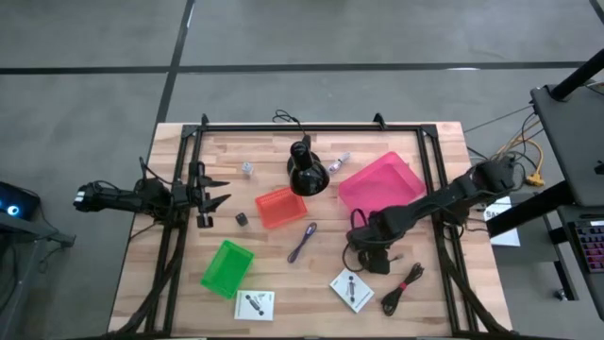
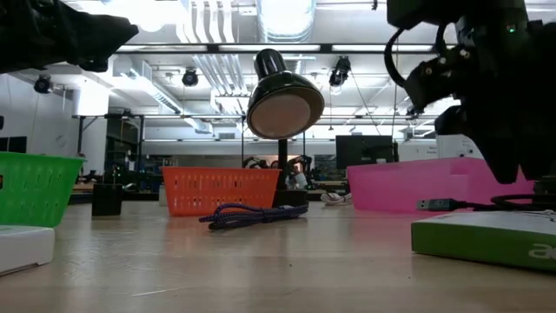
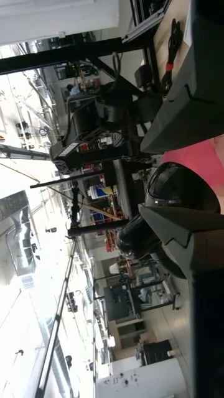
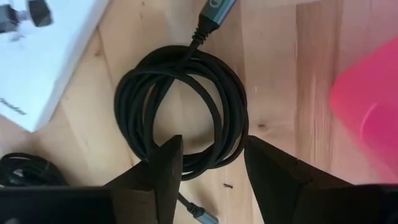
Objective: Pick and place items into bin
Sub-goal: Put the top black charger cable into the pink bin
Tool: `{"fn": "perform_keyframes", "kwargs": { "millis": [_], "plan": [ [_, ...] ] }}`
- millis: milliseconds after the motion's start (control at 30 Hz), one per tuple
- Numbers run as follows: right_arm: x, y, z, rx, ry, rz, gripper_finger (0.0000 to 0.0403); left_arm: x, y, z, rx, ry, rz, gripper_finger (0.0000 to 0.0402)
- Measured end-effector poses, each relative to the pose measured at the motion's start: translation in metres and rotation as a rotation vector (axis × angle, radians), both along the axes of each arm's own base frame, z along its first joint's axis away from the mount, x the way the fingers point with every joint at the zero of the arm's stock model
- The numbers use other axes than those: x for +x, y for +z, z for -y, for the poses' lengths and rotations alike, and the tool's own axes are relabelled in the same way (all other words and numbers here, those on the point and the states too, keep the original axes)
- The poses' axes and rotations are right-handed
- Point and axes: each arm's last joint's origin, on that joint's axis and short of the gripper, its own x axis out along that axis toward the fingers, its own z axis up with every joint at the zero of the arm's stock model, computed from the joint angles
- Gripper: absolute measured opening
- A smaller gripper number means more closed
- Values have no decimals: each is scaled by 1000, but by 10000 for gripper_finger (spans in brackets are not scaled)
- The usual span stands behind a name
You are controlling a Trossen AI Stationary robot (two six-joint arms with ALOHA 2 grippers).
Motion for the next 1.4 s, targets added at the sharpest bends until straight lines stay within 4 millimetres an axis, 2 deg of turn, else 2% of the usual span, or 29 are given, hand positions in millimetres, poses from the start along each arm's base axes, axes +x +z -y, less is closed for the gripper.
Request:
{"fn": "perform_keyframes", "kwargs": {
  "millis": [400, 900, 1067, 1400],
  "plan": [
    [5, -15, -2, -14, 0, -39, 155, 0, 0, 0, 0, 0, 0, 137],
    [13, -15, -3, -23, -2, 53, 149, 0, 0, 0, 0, 0, 0, 137],
    [11, -17, -1, -87, -4, 64, 150, 0, 0, 0, 0, 0, 0, 137],
    [1, -27, -2, -103, 29, 24, 151, 0, 0, 0, 0, 0, 0, 137]
  ]
}}
